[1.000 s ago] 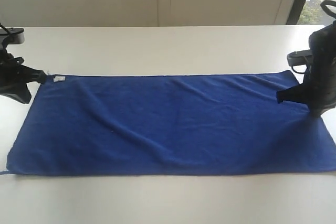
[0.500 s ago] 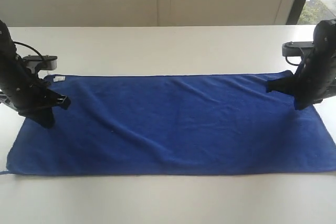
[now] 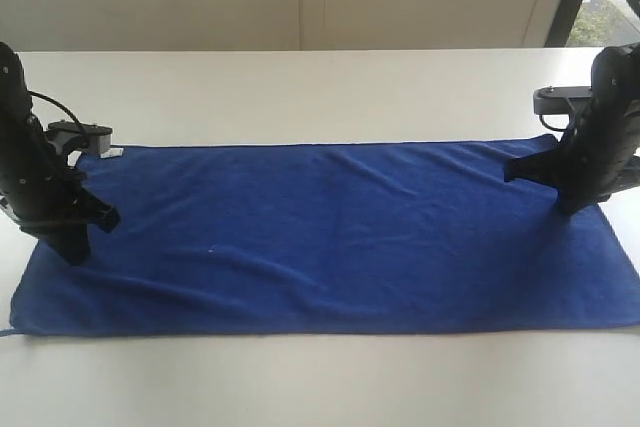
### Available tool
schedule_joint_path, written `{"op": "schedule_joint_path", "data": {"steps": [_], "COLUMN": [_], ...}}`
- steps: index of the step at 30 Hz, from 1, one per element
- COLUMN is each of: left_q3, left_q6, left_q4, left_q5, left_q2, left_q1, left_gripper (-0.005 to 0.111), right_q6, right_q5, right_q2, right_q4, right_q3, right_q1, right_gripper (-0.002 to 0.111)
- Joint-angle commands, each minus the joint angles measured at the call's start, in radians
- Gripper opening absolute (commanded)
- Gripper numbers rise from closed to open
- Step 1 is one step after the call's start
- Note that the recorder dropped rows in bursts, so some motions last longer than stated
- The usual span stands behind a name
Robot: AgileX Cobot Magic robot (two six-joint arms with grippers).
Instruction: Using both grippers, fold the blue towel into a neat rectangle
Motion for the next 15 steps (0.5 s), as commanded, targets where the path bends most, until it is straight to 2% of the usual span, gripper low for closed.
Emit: {"op": "schedule_joint_path", "data": {"steps": [1, 7, 12, 15], "left_q3": [-0.001, -0.028, -0.030, -0.030], "left_q6": [0.000, 0.013, 0.174, 0.190], "left_q4": [0.018, -0.024, -0.183, -0.201], "left_q5": [0.018, -0.011, -0.060, -0.086], "left_q2": [0.006, -0.015, -0.076, -0.100], "left_q1": [-0.005, -0.005, -0.005, -0.005], "left_gripper": [0.000, 0.000, 0.000, 0.000], "right_q6": [-0.005, -0.005, -0.005, -0.005], "right_q5": [-0.018, -0.046, -0.040, -0.033], "right_q2": [0.025, -0.017, -0.067, -0.092], "right_q4": [-0.002, -0.002, -0.002, -0.002], "right_q3": [0.007, 0.007, 0.007, 0.007], "right_q1": [-0.006, -0.006, -0.006, -0.006], "right_gripper": [0.000, 0.000, 0.000, 0.000]}}
